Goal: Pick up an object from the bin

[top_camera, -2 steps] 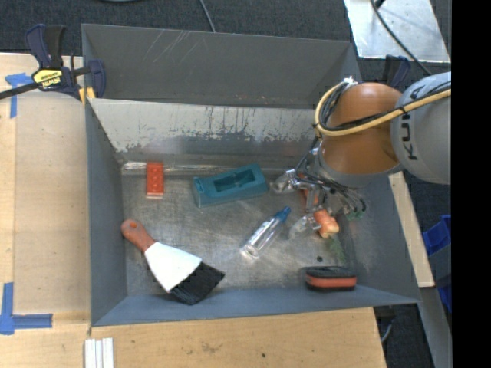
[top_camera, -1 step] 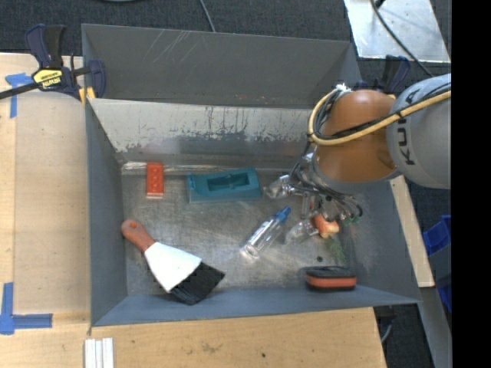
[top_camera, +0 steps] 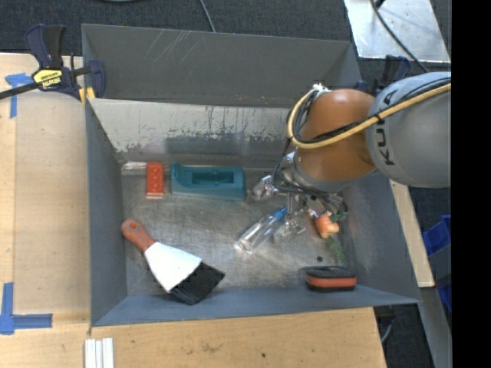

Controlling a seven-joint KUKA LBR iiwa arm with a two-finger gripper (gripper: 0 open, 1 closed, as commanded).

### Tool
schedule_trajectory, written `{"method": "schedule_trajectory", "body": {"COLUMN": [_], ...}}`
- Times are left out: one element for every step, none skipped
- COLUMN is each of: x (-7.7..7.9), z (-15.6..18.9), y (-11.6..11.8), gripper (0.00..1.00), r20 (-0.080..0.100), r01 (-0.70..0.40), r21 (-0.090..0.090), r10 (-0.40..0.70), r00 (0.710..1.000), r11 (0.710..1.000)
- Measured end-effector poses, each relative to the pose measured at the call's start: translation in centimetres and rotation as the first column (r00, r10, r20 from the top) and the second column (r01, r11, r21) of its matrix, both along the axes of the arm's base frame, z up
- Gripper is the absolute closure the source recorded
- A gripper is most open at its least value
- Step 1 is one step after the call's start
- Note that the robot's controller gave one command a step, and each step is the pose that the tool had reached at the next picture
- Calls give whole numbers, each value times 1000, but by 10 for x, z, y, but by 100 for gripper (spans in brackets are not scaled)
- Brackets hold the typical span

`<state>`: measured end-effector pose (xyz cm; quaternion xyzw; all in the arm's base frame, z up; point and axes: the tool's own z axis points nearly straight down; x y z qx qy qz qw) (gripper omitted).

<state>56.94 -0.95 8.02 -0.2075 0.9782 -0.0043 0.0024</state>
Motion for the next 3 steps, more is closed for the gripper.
{"method": "schedule_trajectory", "body": {"x": [8, 8, -55], "z": [-2, -2, 160], "y": [22, 23, -12], "gripper": [100, 100, 100], "r20": [-10, -10, 2], "r01": [-110, -110, -329], "r21": [-3, -3, 4], "r10": [110, 110, 329], "r00": [994, 994, 944], "r11": [994, 994, 944]}}
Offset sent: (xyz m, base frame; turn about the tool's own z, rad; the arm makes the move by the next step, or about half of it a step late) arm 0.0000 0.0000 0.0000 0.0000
